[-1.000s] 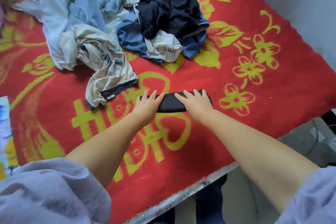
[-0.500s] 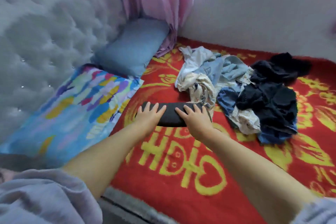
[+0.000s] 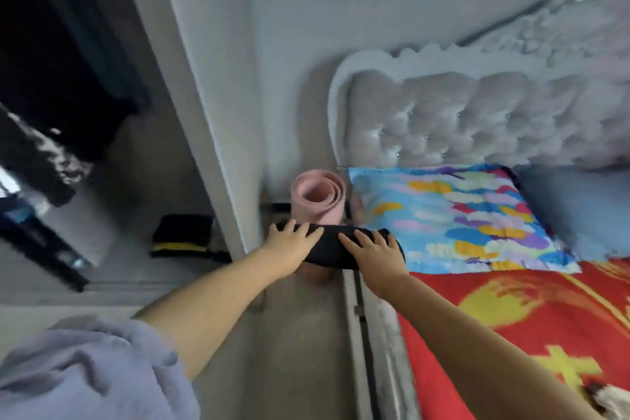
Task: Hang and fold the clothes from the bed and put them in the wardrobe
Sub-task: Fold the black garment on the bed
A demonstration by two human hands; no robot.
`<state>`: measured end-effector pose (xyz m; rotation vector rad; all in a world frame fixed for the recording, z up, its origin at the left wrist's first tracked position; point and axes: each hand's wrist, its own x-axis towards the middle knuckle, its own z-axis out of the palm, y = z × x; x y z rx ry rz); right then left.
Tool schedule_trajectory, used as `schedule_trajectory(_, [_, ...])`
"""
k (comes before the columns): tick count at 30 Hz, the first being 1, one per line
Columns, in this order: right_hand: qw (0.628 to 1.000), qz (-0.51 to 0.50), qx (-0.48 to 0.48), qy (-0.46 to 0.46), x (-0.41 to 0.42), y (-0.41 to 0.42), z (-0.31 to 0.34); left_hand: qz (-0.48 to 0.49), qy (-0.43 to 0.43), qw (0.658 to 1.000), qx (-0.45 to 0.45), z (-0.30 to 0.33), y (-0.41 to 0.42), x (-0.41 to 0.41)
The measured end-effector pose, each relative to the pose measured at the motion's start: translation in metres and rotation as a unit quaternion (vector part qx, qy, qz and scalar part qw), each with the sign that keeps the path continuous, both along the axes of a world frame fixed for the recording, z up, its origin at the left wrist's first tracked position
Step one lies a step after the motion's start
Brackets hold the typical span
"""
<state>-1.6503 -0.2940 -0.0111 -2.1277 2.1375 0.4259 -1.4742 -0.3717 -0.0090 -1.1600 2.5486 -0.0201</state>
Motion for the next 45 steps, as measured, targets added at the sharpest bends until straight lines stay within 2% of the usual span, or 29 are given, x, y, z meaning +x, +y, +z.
schedule_trajectory(5, [0.992,0.123,0.020,0.002,0.182,-0.055,-0.019,0.136,-0.027,0.990,0.024,-0.014,-0.009,0.193])
schedule_trajectory(9, [0.980,0.193,0.055,-0.020,0.323,-0.076,-0.038,0.183,-0.064,0.981,0.030,-0.021,-0.005,0.336])
schedule_trajectory(15, [0.969,0.232,0.075,-0.035,0.445,-0.117,-0.056,0.214,-0.075,0.973,0.040,-0.031,-0.031,0.460])
schedule_trajectory(22, [0.969,0.220,0.105,-0.028,0.466,-0.204,-0.091,0.196,-0.056,0.976,0.080,-0.077,-0.122,0.486])
schedule_trajectory(32, [0.974,0.179,0.133,-0.033,0.482,-0.402,-0.177,0.180,-0.052,0.978,0.097,-0.166,-0.330,0.498])
schedule_trajectory(35, [0.974,0.168,0.148,-0.026,0.487,-0.465,-0.236,0.167,-0.057,0.979,0.104,-0.224,-0.390,0.503])
schedule_trajectory(39, [0.981,0.130,0.144,-0.029,0.489,-0.557,-0.334,0.133,-0.059,0.986,0.080,-0.334,-0.486,0.508])
schedule_trajectory(42, [0.990,0.106,0.089,-0.032,0.489,-0.613,-0.405,0.109,-0.052,0.992,0.031,-0.410,-0.554,0.509])
schedule_trajectory(45, [0.996,0.072,0.024,-0.041,0.493,-0.648,-0.483,0.102,0.000,0.994,-0.035,-0.495,-0.600,0.513])
